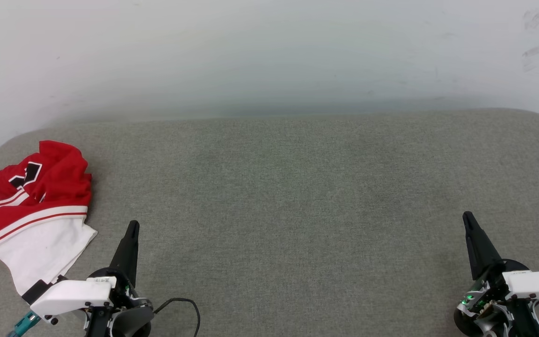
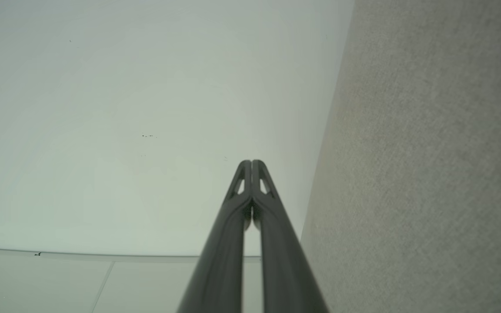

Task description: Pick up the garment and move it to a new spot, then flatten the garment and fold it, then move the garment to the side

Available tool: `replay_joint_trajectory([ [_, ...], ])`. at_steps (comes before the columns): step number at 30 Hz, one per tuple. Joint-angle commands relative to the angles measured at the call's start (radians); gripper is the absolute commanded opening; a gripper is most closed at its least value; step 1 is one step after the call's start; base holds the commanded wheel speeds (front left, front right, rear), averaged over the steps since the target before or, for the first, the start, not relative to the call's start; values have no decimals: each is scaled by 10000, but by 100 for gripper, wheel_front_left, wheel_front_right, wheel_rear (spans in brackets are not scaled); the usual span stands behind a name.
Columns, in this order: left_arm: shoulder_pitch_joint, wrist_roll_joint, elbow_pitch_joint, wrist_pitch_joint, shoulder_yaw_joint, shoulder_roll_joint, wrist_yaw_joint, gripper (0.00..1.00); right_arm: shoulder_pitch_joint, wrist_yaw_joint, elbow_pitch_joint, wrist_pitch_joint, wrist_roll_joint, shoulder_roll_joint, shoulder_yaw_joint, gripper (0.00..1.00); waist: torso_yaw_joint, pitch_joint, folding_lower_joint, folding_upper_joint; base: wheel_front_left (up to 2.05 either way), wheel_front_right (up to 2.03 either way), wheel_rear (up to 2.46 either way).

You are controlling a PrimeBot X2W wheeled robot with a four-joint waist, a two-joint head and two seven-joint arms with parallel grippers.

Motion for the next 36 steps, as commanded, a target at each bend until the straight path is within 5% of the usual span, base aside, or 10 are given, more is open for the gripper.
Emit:
replay_joint_trajectory([
  [1, -63, 19, -4, 20, 24, -10, -22, 0, -110, -3, 5, 12, -49, 34, 4, 0, 0, 0, 0, 0, 0, 0, 0],
  [28, -63, 17, -4, 18, 20, -10, -22, 0, -110, -3, 5, 10, -48, 34, 4, 0, 0, 0, 0, 0, 0, 0, 0],
  [29, 0, 0, 0, 0, 0, 0, 0, 100, 0, 0, 0, 0, 0, 0, 0, 100, 0, 0, 1, 0, 0, 0, 0],
  [36, 258, 206, -61, -335, -71, -21, 2, 100, 283, -2, 70, -319, -232, 3, 37, 100, -1, 11, 1, 0, 0, 0, 0],
])
